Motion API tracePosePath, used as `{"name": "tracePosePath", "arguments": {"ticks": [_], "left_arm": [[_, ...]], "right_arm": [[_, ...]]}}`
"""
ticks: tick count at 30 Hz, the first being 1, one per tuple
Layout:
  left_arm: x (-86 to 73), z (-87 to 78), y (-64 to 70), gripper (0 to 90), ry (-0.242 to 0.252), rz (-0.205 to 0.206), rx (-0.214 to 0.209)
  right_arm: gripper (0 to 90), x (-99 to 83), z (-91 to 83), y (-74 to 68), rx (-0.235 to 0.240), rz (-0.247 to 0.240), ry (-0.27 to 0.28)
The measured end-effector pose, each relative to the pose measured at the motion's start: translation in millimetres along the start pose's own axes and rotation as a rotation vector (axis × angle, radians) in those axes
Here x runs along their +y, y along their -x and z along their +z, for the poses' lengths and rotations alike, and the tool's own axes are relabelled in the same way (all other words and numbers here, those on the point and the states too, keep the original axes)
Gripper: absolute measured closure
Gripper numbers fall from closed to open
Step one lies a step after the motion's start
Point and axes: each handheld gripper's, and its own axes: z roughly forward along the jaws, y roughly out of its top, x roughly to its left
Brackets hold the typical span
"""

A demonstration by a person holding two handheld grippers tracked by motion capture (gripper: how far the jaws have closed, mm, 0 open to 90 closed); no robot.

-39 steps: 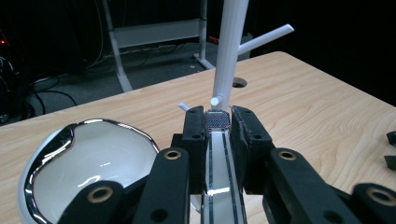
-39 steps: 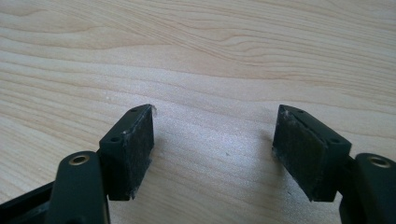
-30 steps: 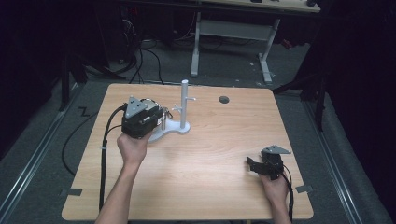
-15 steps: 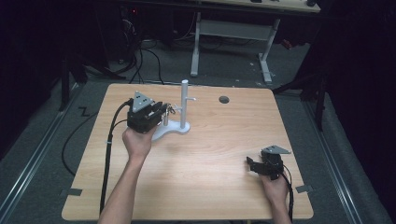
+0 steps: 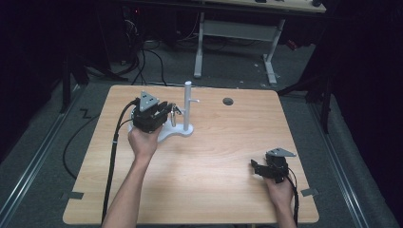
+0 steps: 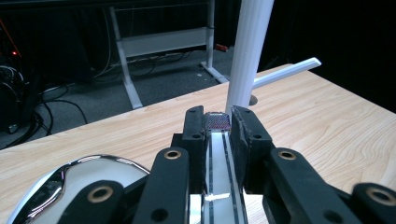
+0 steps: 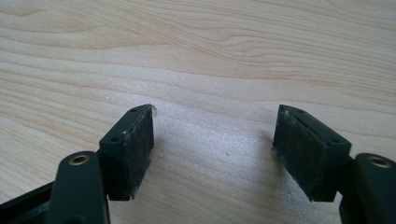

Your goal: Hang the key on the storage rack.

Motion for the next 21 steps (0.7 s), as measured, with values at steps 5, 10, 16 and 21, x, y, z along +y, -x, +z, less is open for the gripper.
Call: {"name": "tracePosePath", "arguments": {"ticks": [5,10,16,21], "left_arm": [[-1.5,0.8,-0.5,76.3,-0.009,0.006,0.012],[-4.5,3.5,1.3,76.3,-0.034,0.036,0.032],[-11.6,5.4,0.4,76.3,-0.051,0.034,0.040],[-17.9,8.2,-0.1,76.2,-0.070,0.029,0.038]], "right_arm": [[29.2,0.0,0.0,0.0,0.000,0.000,0.000],[29.2,0.0,0.0,0.0,0.000,0.001,0.000],[29.2,0.0,0.1,0.1,0.000,0.001,0.001],[29.2,0.0,0.0,0.1,0.000,0.001,0.000]]}}
